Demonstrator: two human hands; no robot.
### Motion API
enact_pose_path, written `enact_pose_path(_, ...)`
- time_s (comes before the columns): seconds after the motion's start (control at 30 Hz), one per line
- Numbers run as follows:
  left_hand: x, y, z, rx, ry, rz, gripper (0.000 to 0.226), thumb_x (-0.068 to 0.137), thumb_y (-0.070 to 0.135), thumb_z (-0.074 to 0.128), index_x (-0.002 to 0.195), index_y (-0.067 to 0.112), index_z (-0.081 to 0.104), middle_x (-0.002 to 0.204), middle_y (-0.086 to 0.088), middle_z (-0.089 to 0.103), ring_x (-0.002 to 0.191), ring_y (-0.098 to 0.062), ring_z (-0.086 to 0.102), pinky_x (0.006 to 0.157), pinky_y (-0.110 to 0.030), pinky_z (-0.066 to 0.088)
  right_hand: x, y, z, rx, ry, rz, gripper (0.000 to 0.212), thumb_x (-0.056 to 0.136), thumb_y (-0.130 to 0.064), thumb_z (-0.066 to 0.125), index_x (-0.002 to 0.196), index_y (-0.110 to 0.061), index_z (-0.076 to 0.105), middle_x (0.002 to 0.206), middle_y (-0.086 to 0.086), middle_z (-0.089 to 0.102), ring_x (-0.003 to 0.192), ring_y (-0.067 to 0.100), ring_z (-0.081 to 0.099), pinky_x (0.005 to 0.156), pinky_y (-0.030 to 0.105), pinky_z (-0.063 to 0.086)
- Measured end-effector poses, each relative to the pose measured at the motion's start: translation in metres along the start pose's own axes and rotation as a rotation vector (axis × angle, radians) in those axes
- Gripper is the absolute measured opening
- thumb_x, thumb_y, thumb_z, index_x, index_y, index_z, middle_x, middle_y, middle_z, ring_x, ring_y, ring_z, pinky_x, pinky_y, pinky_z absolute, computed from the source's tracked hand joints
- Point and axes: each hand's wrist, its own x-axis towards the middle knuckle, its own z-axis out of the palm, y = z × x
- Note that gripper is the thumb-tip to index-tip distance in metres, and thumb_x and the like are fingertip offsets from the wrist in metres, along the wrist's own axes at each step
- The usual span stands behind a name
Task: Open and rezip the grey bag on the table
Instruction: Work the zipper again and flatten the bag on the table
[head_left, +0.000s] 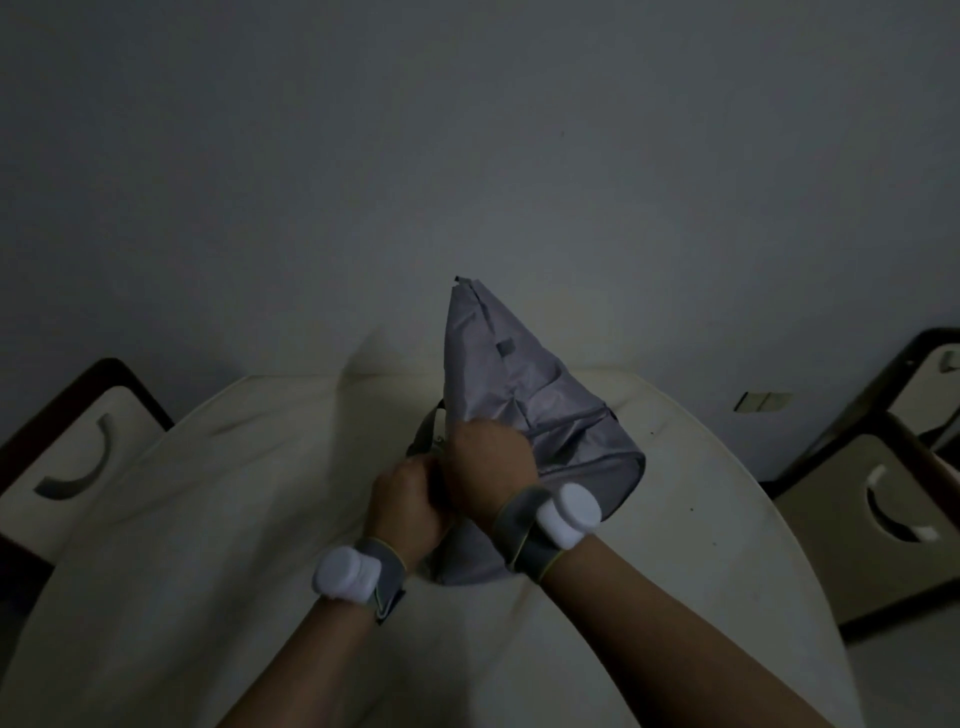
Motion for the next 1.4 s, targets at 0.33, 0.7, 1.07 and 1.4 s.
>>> enact_pose_path(0.33,0.016,0.008,0.007,0.007,-0.097,0.077,0.017,0.063,0.02,0.049,0.067,0.007,0.059,0.069,-0.015,0.063,0.066,-0.038,0.057,0.053,-0.034,0.045,-0.003,0.042,0.003,0.117,0.177,0.156,0.016,0.071,-0.01,0.071,0.071,-0.002,0.057,0.071,0.021,0.063,0.061,0.038,0.06,0.05,0.03,0.036)
enact_pose_path(0.7,0.013,-0.018,0.002,0.082,-0.054,-0.016,0.025,0.067,0.032,0.042,0.06,0.009,0.049,0.058,-0.006,0.047,0.056,-0.025,0.041,0.051,-0.027,0.031,0.004,0.126,0.007,0.273,0.2,0.407,0.024,0.093,-0.024,0.051,0.075,-0.012,0.041,0.083,0.019,0.059,0.078,0.038,0.06,0.06,0.032,0.031)
enact_pose_path(1.07,0.062,0.046,-0.005,0.352,-0.143,0.284,0.011,0.071,0.02,0.059,0.08,0.018,0.052,0.091,-0.008,0.057,0.093,-0.03,0.05,0.075,-0.037,0.042,-0.001,0.063,0.006,0.406,0.19,0.205,0.028,0.089,-0.024,0.054,0.068,-0.013,0.041,0.063,0.007,0.047,0.054,0.024,0.039,0.044,0.024,0.014)
enact_pose_path(1.4,0.061,0.047,0.004,0.191,-0.09,0.274,0.03,0.06,0.003,0.061,0.059,0.018,0.035,0.07,-0.014,0.057,0.074,-0.032,0.052,0.059,-0.028,0.027,0.006,0.081,0.015,0.448,0.234,0.311,0.027,0.088,-0.031,0.053,0.07,-0.013,0.043,0.079,0.013,0.06,0.071,0.036,0.056,0.056,0.036,0.037)
